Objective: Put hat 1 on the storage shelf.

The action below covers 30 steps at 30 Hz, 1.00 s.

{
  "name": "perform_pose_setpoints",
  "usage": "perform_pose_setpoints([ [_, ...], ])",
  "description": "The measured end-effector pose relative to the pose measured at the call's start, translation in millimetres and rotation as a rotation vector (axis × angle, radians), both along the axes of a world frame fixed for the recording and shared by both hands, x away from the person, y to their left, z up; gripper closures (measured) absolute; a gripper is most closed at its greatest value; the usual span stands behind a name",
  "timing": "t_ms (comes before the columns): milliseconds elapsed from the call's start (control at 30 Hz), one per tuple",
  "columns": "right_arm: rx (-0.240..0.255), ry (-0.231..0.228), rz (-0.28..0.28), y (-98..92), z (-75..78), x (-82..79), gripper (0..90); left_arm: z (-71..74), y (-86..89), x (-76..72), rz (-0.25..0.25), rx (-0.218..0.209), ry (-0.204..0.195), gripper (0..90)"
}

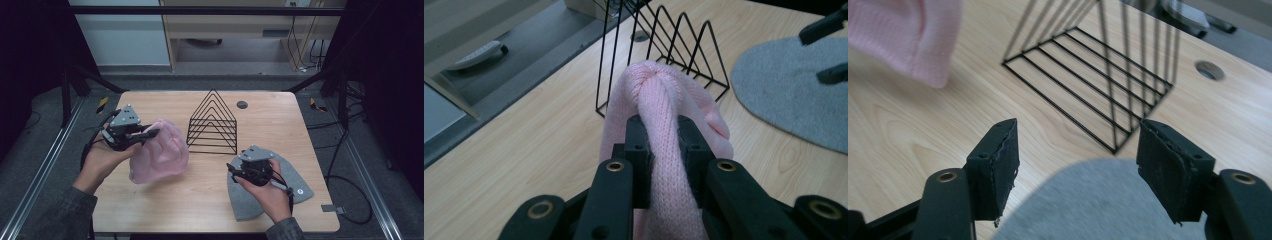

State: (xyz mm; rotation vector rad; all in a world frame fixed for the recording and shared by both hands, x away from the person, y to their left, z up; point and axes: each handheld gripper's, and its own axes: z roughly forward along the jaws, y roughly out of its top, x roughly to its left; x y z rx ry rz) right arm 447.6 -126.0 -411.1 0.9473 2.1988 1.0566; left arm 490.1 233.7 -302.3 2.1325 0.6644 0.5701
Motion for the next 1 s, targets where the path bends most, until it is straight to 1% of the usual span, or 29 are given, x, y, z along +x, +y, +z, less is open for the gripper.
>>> perform_pose_setpoints([
  [33, 0.002, 0.009, 0.021, 5.7, 1.9, 0.8, 34.3, 3.6, 0.5, -0.3, -0.009, 0.005, -0.001, 78.6],
  [67, -0.004, 0.013, 0.046, 11.6, 3.9, 0.9, 35.3, 7.5, 0.6, -0.6, -0.012, 0.002, -0.005, 78.6],
  [100, -0.009, 0.018, 0.078, 19.3, 6.4, 0.3, 35.5, 7.5, 0.6, -0.6, -0.012, 0.002, -0.005, 78.6],
  [133, -0.004, 0.025, 0.1, 25.2, 8.1, 0.5, 35.9, 12.0, 0.0, 0.4, -0.011, -0.009, -0.006, 78.6],
  [167, -0.001, 0.032, 0.119, 31.0, 9.8, 1.0, 36.3, 13.2, -0.7, 1.2, -0.008, -0.019, -0.005, 78.5],
  [200, 0.002, 0.036, 0.129, 35.2, 11.2, 1.5, 36.4, 15.4, -0.6, 2.6, -0.01, -0.01, -0.007, 78.5],
  [233, 0.007, 0.039, 0.138, 40.6, 13.2, 2.3, 36.7, 16.6, -1.5, 3.7, -0.006, -0.023, -0.005, 78.5],
  [300, 0.025, 0.046, 0.159, 50.8, 18.0, 3.8, 37.0, 19.2, -2.7, 5.8, -0.008, -0.034, -0.002, 78.5],
  [400, 0.052, 0.057, 0.176, 60.2, 22.0, 4.9, 37.2, 23.0, -4.3, 7.6, -0.02, -0.04, -0.003, 78.4],
  [467, 0.053, 0.062, 0.187, 65.5, 23.2, 6.1, 37.1, 25.6, -4.8, 8.5, -0.019, -0.042, -0.006, 78.4],
  [533, 0.057, 0.078, 0.195, 70.0, 23.7, 8.9, 36.2, 28.5, -4.7, 8.8, -0.023, -0.059, -0.003, 78.3],
  [600, 0.053, 0.081, 0.202, 73.8, 25.4, 11.0, 35.5, 31.5, -4.5, 8.1, -0.024, -0.065, -0.008, 78.3],
  [633, 0.057, 0.083, 0.215, 76.0, 26.6, 12.0, 35.0, 33.4, -4.3, 7.6, -0.025, -0.069, -0.011, 78.2],
  [667, 0.059, 0.084, 0.225, 78.2, 28.2, 12.3, 34.9, 35.8, -3.5, 6.9, -0.027, -0.063, -0.012, 78.3],
  [700, 0.062, 0.085, 0.231, 80.2, 29.5, 12.6, 34.6, 37.9, -3.7, 5.6, -0.024, -0.069, -0.015, 78.2],
  [833, 0.07, 0.086, 0.223, 85.2, 34.4, 14.8, 35.8, 44.8, -5.0, 2.5, -0.025, -0.066, -0.025, 78.2],
  [900, 0.074, 0.071, 0.206, 87.0, 37.3, 17.7, 38.6, 47.8, -5.3, 2.2, -0.029, -0.07, -0.031, 78.2],
  [1000, 0.129, 0.081, 0.203, 91.5, 38.7, 24.5, 38.8, 50.8, -4.7, 2.8, -0.036, -0.081, -0.033, 78.2],
])
